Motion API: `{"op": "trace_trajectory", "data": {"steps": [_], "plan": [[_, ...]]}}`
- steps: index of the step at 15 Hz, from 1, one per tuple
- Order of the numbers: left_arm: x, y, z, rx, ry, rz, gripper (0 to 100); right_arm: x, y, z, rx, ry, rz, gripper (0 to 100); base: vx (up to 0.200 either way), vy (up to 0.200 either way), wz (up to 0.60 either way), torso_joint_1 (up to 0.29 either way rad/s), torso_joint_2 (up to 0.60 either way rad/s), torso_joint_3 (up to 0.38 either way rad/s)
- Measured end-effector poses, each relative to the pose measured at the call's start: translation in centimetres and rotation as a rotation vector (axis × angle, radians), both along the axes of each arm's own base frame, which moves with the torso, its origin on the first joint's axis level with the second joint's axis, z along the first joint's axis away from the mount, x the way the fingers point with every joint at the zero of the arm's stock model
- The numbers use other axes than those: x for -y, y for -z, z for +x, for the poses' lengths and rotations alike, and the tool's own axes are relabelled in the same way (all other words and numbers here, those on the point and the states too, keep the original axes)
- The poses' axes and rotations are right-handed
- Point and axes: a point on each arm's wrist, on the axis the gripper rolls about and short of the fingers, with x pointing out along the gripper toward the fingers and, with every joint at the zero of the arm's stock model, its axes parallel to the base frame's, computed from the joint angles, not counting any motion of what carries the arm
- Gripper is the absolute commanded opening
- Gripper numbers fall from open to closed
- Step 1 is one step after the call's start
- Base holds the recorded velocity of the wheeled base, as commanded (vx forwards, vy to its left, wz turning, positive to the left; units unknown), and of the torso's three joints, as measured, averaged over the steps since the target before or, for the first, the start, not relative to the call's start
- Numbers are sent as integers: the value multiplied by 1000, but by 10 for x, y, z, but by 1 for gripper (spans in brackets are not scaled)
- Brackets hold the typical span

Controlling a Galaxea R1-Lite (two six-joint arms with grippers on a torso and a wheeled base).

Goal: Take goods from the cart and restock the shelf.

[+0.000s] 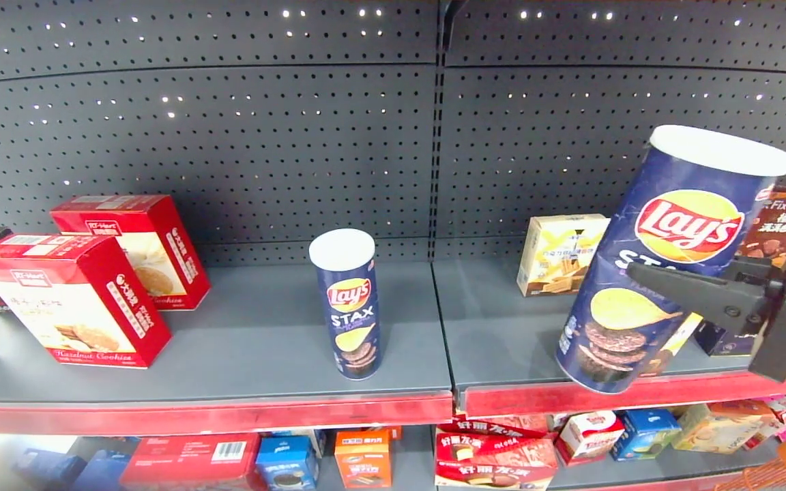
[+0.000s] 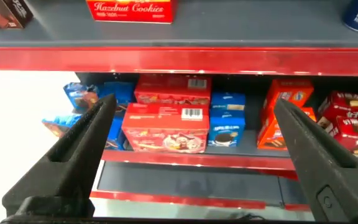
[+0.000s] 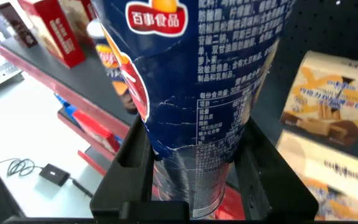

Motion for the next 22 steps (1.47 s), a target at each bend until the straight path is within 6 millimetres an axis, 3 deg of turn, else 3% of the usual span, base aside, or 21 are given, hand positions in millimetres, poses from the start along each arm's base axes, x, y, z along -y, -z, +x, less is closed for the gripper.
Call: {"op": "trace_trajectory", "data": {"steps": [8, 14, 18, 22], "plan": [[-1, 1, -3, 37, -59, 6, 100, -33, -1, 37, -17, -40, -16, 0, 0, 0, 0, 0, 0, 0], [0, -2, -3, 84, -36, -175, 100, -65, -4, 75, -7, -51, -45, 0, 0, 0, 0, 0, 0, 0], [-1, 0, -3, 75, -95, -94, 100, -74, 2, 84, -23, -60, -56, 0, 0, 0, 0, 0, 0, 0], [7, 0, -2, 80, 269, -66, 100, -84, 2, 93, -18, -71, -53, 0, 0, 0, 0, 0, 0, 0]]}}
